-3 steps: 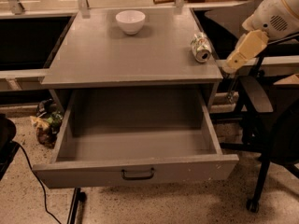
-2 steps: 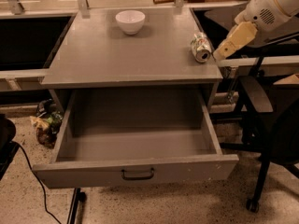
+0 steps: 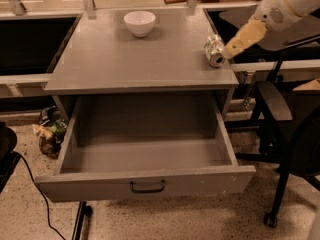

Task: Place 7up can into top drawer

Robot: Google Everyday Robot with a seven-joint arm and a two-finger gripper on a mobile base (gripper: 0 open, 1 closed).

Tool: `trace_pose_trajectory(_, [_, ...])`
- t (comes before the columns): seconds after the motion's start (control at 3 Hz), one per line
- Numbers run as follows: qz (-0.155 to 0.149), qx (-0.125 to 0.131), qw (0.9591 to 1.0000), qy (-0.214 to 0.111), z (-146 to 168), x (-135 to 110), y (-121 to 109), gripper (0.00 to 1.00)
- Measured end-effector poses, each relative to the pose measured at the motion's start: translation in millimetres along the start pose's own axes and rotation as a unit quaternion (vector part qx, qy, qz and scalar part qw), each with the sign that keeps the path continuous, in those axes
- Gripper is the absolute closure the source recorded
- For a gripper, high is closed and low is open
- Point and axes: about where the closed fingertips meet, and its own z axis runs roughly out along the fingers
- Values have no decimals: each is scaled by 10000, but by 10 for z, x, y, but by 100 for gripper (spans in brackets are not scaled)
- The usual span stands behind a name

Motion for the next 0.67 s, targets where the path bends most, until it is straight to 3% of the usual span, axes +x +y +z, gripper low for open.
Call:
trace_pose_trajectory(0.33, [632, 86, 9980, 34, 281, -93, -176, 0])
trace_pose_trajectory(0.67, [1116, 261, 9927, 372, 566, -117, -302, 0])
